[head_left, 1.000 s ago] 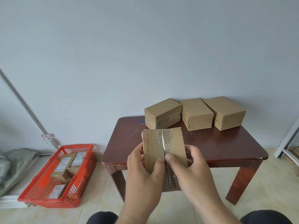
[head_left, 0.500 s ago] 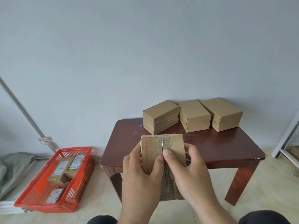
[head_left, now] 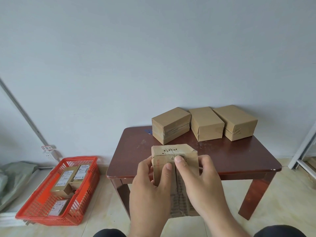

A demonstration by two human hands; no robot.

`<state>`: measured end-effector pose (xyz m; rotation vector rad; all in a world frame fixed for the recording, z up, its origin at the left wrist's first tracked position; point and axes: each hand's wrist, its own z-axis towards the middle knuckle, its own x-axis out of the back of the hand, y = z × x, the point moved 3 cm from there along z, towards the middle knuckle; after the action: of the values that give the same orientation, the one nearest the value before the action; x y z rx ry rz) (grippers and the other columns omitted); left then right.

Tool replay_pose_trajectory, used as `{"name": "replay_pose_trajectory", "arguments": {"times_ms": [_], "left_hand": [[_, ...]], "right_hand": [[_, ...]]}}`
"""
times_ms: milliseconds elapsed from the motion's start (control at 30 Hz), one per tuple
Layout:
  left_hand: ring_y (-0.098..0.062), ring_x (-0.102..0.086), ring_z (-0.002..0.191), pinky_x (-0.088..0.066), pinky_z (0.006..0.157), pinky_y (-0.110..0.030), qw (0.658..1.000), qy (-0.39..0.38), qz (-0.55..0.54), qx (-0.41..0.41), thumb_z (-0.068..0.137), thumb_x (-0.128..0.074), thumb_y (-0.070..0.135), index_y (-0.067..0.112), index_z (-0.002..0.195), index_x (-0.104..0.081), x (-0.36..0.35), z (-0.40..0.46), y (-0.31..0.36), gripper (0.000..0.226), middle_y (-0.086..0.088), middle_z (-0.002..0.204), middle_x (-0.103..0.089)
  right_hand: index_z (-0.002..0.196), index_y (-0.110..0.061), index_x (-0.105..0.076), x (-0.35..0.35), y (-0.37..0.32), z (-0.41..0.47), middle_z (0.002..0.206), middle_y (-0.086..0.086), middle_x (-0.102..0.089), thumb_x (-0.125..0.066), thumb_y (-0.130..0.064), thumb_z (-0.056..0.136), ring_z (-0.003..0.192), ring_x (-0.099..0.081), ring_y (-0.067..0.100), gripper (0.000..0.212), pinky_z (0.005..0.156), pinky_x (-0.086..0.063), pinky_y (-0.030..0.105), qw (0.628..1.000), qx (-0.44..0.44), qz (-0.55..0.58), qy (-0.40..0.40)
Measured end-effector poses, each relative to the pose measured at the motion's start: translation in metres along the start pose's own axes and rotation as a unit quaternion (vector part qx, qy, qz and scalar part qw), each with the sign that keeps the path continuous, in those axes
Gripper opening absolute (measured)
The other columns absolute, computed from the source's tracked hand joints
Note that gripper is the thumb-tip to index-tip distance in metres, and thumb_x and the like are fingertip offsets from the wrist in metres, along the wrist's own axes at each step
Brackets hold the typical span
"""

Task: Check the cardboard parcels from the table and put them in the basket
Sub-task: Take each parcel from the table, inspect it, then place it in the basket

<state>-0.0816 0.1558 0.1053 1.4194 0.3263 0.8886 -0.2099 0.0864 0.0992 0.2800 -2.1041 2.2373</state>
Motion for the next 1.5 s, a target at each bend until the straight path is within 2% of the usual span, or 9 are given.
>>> {"name": "replay_pose_trajectory", "arguments": {"times_ms": [200,333,533,667,800,900,1033,1267,1500], "left_hand": [[0.010,-0.066,0.097,-0.051,0.080,-0.025,0.999,-0.001,-0.001,-0.032,0.088,-0.069,0.058,0.042,0.125,-0.063,0.006,0.005,0.008,0.040,0.035,0.101,-0.071],[0.003,-0.061,0.122,-0.053,0.103,-0.039,0.998,-0.001,0.013,-0.053,0.069,-0.046,0.099,0.047,0.140,-0.058,0.008,0.004,0.009,0.089,0.027,0.129,-0.068],[0.002,-0.064,0.116,-0.056,0.096,-0.033,1.000,0.010,-0.004,-0.014,0.075,-0.061,0.086,0.075,0.124,-0.050,0.004,-0.006,0.010,0.051,0.027,0.119,-0.071],[0.013,-0.065,0.098,-0.047,0.071,-0.004,0.996,-0.004,-0.092,0.013,0.080,-0.071,0.056,0.042,0.127,-0.065,0.004,-0.005,0.012,0.049,0.028,0.099,-0.075],[0.006,-0.070,0.082,-0.050,0.065,-0.007,0.992,-0.034,-0.113,0.035,0.092,-0.077,0.014,0.030,0.118,-0.067,0.002,-0.002,0.013,0.033,0.024,0.095,-0.077],[0.004,-0.067,0.070,-0.048,0.064,-0.006,0.994,-0.033,-0.100,0.036,0.090,-0.076,0.002,0.029,0.113,-0.066,0.001,-0.002,0.009,0.037,0.024,0.093,-0.077],[0.003,-0.067,0.072,-0.047,0.063,-0.006,0.995,-0.008,-0.098,0.035,0.086,-0.076,-0.003,0.025,0.113,-0.065,-0.005,-0.003,0.005,0.040,0.007,0.096,-0.077],[0.006,-0.069,0.091,-0.054,0.075,-0.016,0.994,0.005,-0.102,0.044,0.089,-0.079,0.017,0.033,0.118,-0.061,-0.003,0.007,-0.002,0.038,0.011,0.104,-0.076],[0.010,-0.061,0.108,-0.057,0.087,-0.022,0.996,0.018,-0.082,0.002,0.087,-0.083,0.021,0.032,0.131,-0.060,-0.009,-0.001,-0.009,0.051,0.013,0.123,-0.066]], "right_hand": [[0.097,-0.031,-0.061,-0.003,-0.003,-0.013,0.102,-0.013,-0.072,-0.064,-0.079,0.070,0.091,-0.064,-0.008,0.055,0.068,-0.046,0.018,1.000,0.012,0.007,-0.008],[0.098,-0.032,-0.062,-0.001,-0.006,-0.015,0.103,-0.013,-0.072,-0.064,-0.078,0.069,0.093,-0.063,-0.010,0.055,0.067,-0.045,0.013,1.000,0.019,0.009,-0.002],[0.101,-0.030,-0.062,0.003,-0.011,-0.011,0.101,-0.011,-0.073,-0.062,-0.080,0.070,0.088,-0.063,-0.010,0.058,0.073,-0.047,0.025,0.999,-0.015,0.051,-0.009],[0.104,-0.029,-0.060,0.000,-0.013,-0.011,0.109,-0.007,-0.071,-0.076,-0.051,0.087,0.084,-0.066,-0.009,0.033,0.066,-0.049,0.019,0.996,-0.037,0.068,-0.034],[0.106,-0.030,-0.055,-0.002,-0.009,-0.011,0.110,-0.004,-0.068,-0.076,-0.025,0.090,0.083,-0.066,-0.004,0.026,0.058,-0.048,0.009,0.995,-0.044,0.074,-0.045],[0.108,-0.039,-0.054,-0.004,-0.009,-0.009,0.114,-0.009,-0.066,-0.073,-0.019,0.088,0.097,-0.066,0.004,0.033,0.070,-0.051,0.022,0.997,-0.031,0.062,-0.044],[0.121,-0.050,-0.051,-0.005,-0.011,-0.005,0.120,-0.025,-0.052,-0.068,-0.023,0.091,0.101,-0.061,-0.005,0.044,0.074,-0.046,0.016,0.998,-0.006,0.041,-0.042],[0.125,-0.058,-0.049,-0.013,-0.002,-0.013,0.122,-0.030,-0.052,-0.074,-0.019,0.089,0.105,-0.056,-0.016,0.059,0.079,-0.047,0.016,0.999,0.031,0.034,-0.027],[0.115,-0.045,-0.055,-0.013,0.012,-0.004,0.121,-0.011,-0.064,-0.079,-0.034,0.087,0.100,-0.068,0.004,0.038,0.085,-0.060,0.035,0.998,0.023,0.054,0.005]]}}
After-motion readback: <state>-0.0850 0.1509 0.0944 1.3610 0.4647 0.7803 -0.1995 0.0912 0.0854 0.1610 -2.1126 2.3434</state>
